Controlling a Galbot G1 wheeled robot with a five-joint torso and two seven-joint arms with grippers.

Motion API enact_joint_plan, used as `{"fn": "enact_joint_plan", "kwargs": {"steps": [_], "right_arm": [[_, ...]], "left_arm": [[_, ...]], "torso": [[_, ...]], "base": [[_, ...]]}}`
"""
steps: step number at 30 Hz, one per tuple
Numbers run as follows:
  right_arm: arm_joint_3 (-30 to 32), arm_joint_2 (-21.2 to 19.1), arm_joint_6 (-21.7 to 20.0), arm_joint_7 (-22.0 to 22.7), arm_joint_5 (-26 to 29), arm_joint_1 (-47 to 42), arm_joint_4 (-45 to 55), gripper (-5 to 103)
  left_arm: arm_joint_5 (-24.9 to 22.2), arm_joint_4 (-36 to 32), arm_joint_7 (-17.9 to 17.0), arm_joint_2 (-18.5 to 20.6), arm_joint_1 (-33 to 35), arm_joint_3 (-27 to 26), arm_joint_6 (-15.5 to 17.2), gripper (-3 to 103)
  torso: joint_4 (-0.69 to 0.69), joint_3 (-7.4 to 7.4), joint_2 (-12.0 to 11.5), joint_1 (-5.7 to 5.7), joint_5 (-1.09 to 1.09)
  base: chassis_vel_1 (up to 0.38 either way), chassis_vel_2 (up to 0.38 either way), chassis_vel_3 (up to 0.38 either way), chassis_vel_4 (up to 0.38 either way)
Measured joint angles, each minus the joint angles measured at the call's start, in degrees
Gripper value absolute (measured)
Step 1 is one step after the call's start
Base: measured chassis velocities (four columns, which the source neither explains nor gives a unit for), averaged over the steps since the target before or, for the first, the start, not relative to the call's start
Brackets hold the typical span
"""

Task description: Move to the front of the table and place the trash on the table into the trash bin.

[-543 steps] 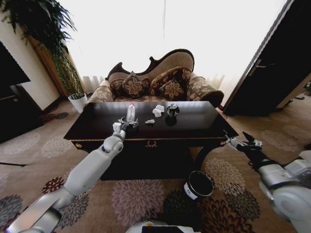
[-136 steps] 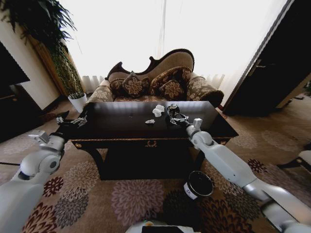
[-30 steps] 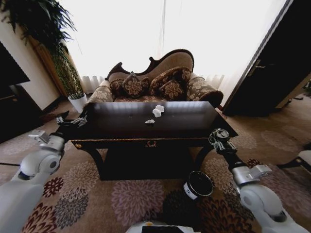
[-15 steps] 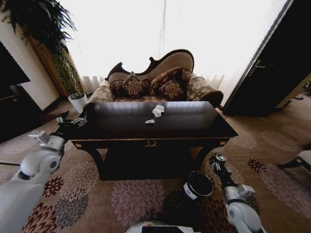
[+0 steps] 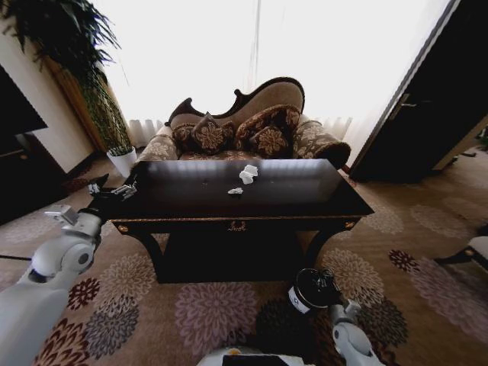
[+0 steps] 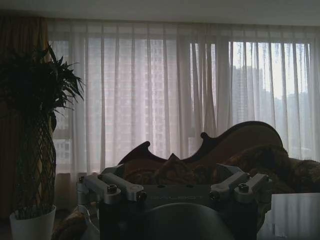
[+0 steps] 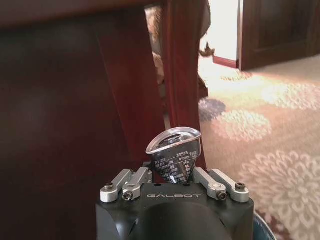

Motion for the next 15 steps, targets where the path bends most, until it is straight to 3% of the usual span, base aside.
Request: {"fn": "enact_joint_plan", "kwargs": {"steps": [8, 15], "right_arm": [[-1.72, 0.03, 0.04, -0.46, 0.96, 7.74, -11.6, 25], [-4.02, -0.2, 1.32, -1.08, -2.72, 17.29, -25.21, 25]], "left_arm": [[0.0, 0.0, 0.0, 0.0, 0.0, 0.0, 0.0, 100], [0.0, 0.0, 0.0, 0.0, 0.0, 0.0, 0.0, 100]], "torso": [[0.0, 0.0, 0.0, 0.0, 0.0], [0.01, 0.0, 0.0, 0.0, 0.02]], "base": [[0.0, 0.0, 0.0, 0.0], [0.0, 0.0, 0.0, 0.0]]}}
